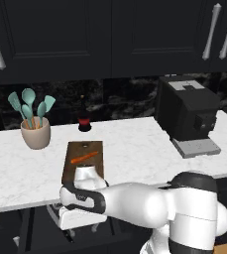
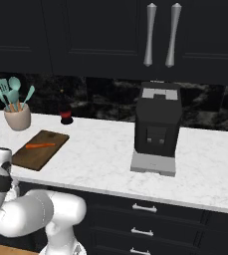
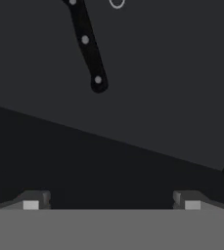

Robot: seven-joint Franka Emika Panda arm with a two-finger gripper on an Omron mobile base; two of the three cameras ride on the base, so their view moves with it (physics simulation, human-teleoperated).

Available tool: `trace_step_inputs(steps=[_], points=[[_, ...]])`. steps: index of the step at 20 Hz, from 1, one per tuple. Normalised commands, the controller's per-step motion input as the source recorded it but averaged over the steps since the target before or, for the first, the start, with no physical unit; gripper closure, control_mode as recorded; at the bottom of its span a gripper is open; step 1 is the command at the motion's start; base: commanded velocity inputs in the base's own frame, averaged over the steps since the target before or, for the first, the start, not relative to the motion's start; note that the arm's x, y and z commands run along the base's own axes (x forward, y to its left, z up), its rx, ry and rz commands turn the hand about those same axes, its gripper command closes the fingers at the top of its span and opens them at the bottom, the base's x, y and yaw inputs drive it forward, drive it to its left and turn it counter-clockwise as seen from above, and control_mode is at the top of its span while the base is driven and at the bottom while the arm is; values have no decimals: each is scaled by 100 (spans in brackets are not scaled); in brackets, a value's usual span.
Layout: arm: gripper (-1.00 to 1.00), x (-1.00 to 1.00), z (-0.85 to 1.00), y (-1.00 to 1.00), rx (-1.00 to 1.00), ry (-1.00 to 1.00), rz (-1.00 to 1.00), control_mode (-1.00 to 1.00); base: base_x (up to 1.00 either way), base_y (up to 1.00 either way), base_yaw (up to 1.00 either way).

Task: Place the appropriate cutting tool for cutting the carrot skin on the cutting board.

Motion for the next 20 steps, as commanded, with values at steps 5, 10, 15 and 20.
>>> trace_step_inputs(steps=[5, 10, 15, 20], points=[[-100, 18, -49, 5, 0, 20, 0, -100, 0, 0, 0], [-100, 16, -42, 1, 0, 16, 0, -100, 0, 0, 0], [-100, -19, -41, 1, 0, 17, 0, -100, 0, 0, 0], [-100, -59, -16, 0, 0, 17, 0, -100, 0, 0, 0]])
